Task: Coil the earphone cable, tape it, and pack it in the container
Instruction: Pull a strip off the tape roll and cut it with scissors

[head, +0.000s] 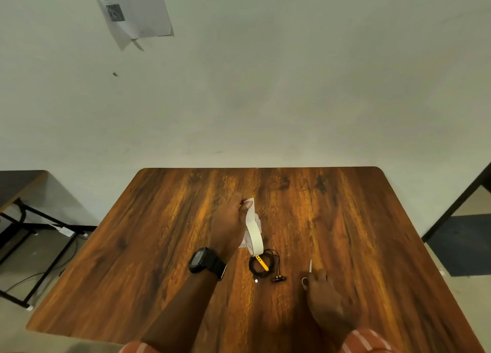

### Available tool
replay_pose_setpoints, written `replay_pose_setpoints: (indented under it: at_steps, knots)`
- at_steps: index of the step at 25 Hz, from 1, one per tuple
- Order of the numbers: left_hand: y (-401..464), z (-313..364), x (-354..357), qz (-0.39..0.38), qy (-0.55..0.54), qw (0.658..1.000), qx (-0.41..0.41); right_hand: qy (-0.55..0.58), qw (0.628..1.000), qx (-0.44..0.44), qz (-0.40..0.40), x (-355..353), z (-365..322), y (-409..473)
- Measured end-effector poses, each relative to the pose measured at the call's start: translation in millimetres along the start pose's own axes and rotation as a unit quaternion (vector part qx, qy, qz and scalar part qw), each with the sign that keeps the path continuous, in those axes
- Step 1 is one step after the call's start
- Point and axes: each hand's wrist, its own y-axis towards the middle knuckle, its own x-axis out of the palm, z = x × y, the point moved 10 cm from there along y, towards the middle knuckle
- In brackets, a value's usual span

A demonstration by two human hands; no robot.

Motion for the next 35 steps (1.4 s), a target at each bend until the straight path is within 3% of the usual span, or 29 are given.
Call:
replay_pose_setpoints:
  at_steps: [6,13,18,21,26,32,35]
  knots:
    - [-5.0,-4.4,-5.7,-0.005,-0.04,0.999,-0.01,-0.121,0.985,-0.075,-0.096,7.7,-15.6,26.8]
    - [-10.7,-13.1,-16.0,0.007,-0.054,0.998,-0.036,-0.115,0.986,-0.099,-0.065,3.1,-12.5,20.6]
    - [-15.7,-15.3,-15.8,0.017,-0.051,0.998,-0.039,-0.137,0.975,-0.146,-0.096,16.0,-9.9,-1.6]
    - [-17.2,-9.3,-15.7,0.018,-0.044,0.999,-0.024,-0.071,0.983,-0.141,-0.098,7.2,-6.1,-1.2]
    - [-20.7,-4.8,-10.4,0.008,-0.041,0.999,-0.028,-0.099,0.973,-0.188,-0.086,8.3,-15.5,-6.3]
    - [-22.7,1.1,-13.1,0.023,-0.047,0.999,-0.012,-0.069,0.983,-0.14,-0.101,8.4,-15.4,-12.2]
    - [-24.8,5.8,-16.7,0.025,-0.056,0.998,-0.014,-0.109,0.976,-0.176,-0.074,-6.4,-28.5,-15.3]
